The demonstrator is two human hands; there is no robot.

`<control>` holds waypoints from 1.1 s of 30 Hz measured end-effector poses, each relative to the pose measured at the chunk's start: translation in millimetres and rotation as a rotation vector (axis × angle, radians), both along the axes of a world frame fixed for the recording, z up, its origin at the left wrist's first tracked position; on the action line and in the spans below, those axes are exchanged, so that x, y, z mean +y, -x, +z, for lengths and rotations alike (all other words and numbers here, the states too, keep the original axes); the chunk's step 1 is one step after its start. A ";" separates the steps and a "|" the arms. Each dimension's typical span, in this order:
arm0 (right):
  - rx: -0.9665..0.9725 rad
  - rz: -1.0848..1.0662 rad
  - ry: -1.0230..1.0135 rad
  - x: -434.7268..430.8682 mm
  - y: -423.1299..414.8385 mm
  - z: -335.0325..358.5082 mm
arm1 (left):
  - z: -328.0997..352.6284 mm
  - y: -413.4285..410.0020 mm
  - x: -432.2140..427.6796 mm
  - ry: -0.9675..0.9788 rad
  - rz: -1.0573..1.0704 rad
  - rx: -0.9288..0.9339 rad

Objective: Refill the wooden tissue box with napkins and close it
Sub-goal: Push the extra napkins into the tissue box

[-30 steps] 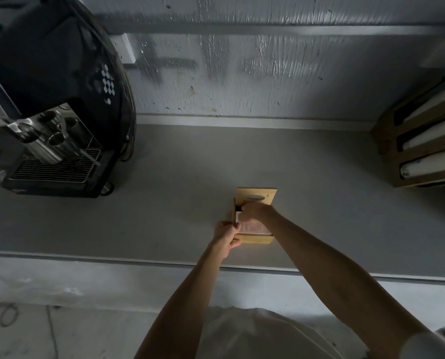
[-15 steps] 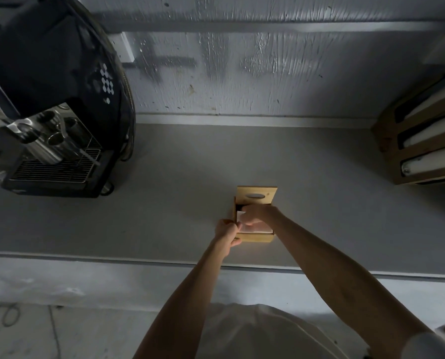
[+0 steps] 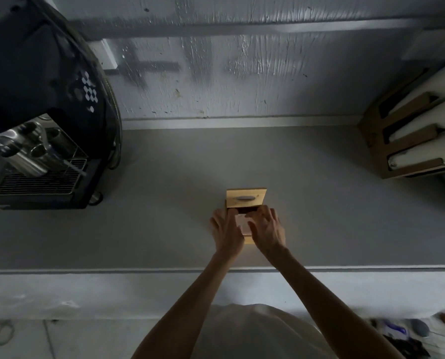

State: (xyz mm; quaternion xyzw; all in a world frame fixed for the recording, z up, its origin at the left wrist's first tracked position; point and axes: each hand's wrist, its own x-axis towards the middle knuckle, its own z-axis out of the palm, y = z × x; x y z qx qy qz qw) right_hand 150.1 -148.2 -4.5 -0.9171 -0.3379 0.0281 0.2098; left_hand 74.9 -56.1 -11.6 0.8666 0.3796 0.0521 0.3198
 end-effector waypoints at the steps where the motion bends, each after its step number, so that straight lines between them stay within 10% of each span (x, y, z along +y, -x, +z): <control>1: 0.011 -0.021 0.039 2.8 3.4 -0.1 | -2.5 -1.1 -1.4 0.041 -0.014 0.035; 22: 0.148 -0.126 0.259 -14.6 -10.2 6.5 | 6.1 -0.7 25.4 -0.026 -0.128 0.311; 33: 0.523 -0.046 0.579 23.6 -43.8 24.8 | 41.4 -36.1 58.7 0.293 -0.352 0.706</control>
